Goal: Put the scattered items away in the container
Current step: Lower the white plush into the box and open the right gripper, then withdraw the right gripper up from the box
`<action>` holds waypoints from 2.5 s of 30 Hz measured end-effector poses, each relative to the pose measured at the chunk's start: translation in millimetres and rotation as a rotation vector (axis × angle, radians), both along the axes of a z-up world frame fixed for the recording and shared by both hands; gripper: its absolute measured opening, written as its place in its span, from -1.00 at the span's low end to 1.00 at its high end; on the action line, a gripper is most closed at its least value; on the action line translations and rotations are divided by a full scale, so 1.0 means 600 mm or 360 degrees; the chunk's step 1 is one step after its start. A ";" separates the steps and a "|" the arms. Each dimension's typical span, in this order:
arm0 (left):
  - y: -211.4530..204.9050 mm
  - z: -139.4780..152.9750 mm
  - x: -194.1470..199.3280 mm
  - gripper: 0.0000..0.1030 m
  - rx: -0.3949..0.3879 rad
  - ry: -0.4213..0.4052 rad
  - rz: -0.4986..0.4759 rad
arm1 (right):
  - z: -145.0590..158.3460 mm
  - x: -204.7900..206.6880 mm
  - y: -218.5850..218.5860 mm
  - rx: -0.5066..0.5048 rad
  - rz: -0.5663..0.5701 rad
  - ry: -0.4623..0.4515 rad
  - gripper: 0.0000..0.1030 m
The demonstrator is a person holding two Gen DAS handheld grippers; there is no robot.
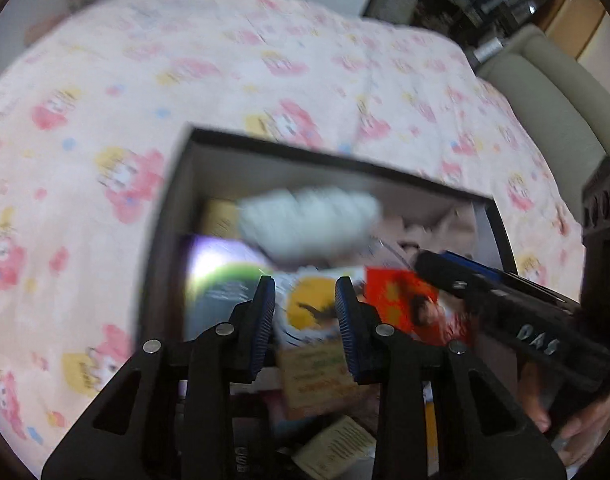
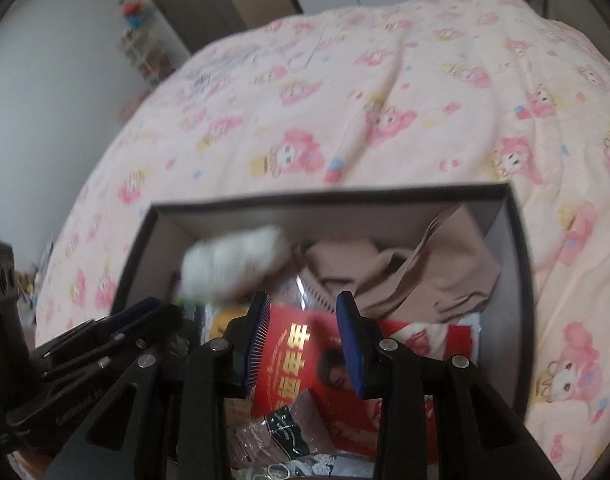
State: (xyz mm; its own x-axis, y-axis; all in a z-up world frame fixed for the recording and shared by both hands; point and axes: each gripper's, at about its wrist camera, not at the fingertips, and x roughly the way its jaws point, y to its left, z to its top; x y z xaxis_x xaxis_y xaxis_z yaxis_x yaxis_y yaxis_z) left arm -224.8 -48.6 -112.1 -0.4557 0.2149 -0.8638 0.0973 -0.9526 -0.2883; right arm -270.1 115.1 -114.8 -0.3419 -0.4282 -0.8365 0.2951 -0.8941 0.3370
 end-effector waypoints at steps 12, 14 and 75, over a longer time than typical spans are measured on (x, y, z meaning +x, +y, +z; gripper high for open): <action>-0.028 -0.029 -0.087 -0.41 0.0067 -0.0132 0.0081 | -0.040 -0.022 0.001 0.0128 -0.0056 -0.0116 -0.39; -0.016 -0.024 -0.084 -0.40 0.0163 -0.0113 -0.0008 | -0.034 -0.021 0.004 0.0182 -0.0091 -0.0094 -0.39; 0.021 0.330 0.417 0.99 -0.0460 0.0772 0.0087 | 0.318 0.473 0.042 0.0394 -0.0477 0.0827 0.53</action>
State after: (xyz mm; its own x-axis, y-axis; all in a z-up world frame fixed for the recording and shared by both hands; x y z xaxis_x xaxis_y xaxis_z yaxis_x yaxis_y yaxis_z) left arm 25.2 -36.2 86.0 -0.8188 -0.0343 -0.5731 0.0700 -0.9967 -0.0404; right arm 13.4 140.1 75.9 -0.8034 -0.0670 -0.5917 0.0899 -0.9959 -0.0093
